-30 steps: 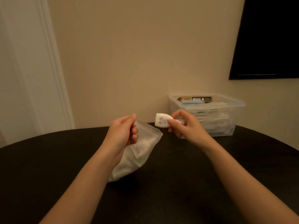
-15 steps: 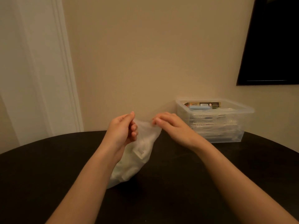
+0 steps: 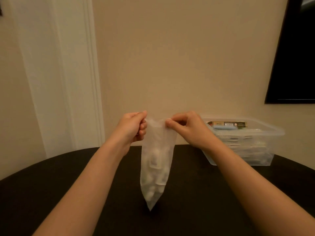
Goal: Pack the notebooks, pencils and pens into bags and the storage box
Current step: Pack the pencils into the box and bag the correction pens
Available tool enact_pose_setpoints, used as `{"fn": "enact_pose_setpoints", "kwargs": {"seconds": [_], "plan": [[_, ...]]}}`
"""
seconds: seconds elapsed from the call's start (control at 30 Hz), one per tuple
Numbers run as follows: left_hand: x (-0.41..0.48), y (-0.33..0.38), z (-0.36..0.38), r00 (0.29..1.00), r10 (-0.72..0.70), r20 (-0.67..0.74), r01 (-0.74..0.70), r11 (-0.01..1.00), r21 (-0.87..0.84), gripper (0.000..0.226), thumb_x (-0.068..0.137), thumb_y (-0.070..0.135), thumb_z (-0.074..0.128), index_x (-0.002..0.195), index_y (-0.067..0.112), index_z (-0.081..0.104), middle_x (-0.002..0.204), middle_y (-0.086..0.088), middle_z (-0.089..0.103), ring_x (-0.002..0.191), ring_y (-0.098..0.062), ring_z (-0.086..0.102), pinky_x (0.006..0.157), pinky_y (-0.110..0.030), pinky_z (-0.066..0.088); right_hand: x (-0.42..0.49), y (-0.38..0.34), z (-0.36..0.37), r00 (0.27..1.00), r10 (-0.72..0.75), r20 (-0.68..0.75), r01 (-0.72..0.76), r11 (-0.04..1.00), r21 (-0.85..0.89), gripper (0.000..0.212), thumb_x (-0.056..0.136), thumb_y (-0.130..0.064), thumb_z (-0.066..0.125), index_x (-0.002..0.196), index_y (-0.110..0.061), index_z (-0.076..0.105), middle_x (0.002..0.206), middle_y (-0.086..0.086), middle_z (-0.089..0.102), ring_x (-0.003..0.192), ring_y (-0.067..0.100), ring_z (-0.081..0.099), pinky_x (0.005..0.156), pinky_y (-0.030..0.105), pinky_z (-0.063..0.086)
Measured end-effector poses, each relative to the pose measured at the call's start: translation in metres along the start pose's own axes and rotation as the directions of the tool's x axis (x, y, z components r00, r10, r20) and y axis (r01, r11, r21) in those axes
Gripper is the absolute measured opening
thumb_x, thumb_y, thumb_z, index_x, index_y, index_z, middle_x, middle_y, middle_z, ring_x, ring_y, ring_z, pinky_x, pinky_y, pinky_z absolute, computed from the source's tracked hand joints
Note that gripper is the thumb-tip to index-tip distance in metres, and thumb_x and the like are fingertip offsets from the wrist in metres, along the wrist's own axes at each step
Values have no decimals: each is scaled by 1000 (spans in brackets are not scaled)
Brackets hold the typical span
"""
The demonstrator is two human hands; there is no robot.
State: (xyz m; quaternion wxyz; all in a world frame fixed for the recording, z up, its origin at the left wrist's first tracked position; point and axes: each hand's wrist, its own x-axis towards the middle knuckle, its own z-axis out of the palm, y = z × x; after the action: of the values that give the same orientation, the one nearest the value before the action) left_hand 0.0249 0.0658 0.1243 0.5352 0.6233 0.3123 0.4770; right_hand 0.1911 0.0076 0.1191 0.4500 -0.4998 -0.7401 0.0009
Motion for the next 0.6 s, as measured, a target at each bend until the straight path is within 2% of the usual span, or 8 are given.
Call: {"fn": "enact_pose_setpoints", "kwargs": {"seconds": [0.17, 0.3, 0.33, 0.4, 0.47, 0.5, 0.53, 0.6], "plan": [[6, -1, -1, 995, 4, 101, -16, 993, 121, 34, 98, 24, 46, 65, 16, 45, 47, 6, 41, 43, -8, 38, 47, -19, 35, 9, -7, 7, 999, -40, -8, 40, 999, 5, 22, 89, -22, 63, 85, -2, 72, 76, 11, 66, 73, 24, 57, 69, 35, 46], [6, -12, 4, 981, -13, 195, -45, 955, 293, 32, 98, 32, 44, 91, 9, 65, 78, -2, 61, 78, -15, 56, 77, -29, 47, 5, 8, 23, 997, 12, 79, -16, 998, 55, 7, 88, -21, 65, 90, -15, 65, 79, -8, 60, 74, 3, 52, 69, 21, 44], [6, -14, 4, 979, -18, 202, -44, 954, 296, 33, 98, 32, 44, 95, 8, 66, 83, -2, 63, 84, -16, 58, 83, -32, 46, 4, 11, 27, 996, 38, 75, -44, 996, 76, 10, 87, -20, 65, 96, -20, 60, 83, -11, 56, 77, 2, 51, 69, 16, 41], [7, -14, 3, 974, -20, 224, -48, 955, 294, 31, 98, 32, 44, 90, 12, 67, 84, -1, 65, 90, -18, 60, 88, -33, 46, 3, 19, 33, 987, 128, 97, -141, 981, 136, 33, 87, -21, 65, 115, -25, 50, 94, -12, 50, 87, 1, 49, 71, 12, 39], [10, -15, 0, 970, 3, 241, -79, 949, 304, 32, 98, 32, 44, 82, 13, 65, 84, 0, 66, 91, -18, 61, 89, -33, 46, 4, 22, 36, 952, 214, 218, -245, 962, 125, 39, 91, -26, 60, 127, -21, 48, 107, -11, 50, 98, 2, 48, 81, 14, 40], [13, -17, -2, 971, 19, 237, -95, 945, 314, 34, 98, 32, 44, 80, 9, 62, 84, 0, 66, 89, -17, 60, 89, -33, 45, 5, 24, 38, 930, 230, 287, -273, 955, 120, 28, 93, -27, 56, 120, -17, 55, 104, -10, 52, 95, 0, 50, 82, 16, 41], [16, -19, -5, 975, 33, 222, -104, 942, 320, 34, 98, 32, 44, 81, 7, 60, 84, -1, 65, 87, -15, 59, 88, -34, 44, 6, 22, 40, 911, 236, 338, -295, 945, 137, 14, 96, -25, 53, 102, -16, 62, 91, -10, 55, 82, -3, 52, 74, 14, 41], [20, -28, -10, 985, 39, 170, -89, 952, 293, 34, 99, 32, 42, 82, 8, 59, 84, -3, 63, 86, -14, 58, 87, -34, 43, 10, 20, 47, 906, 234, 353, -314, 931, 188, 25, 97, -22, 51, 72, -22, 57, 65, -14, 53, 55, -7, 51, 57, 9, 39]]}}
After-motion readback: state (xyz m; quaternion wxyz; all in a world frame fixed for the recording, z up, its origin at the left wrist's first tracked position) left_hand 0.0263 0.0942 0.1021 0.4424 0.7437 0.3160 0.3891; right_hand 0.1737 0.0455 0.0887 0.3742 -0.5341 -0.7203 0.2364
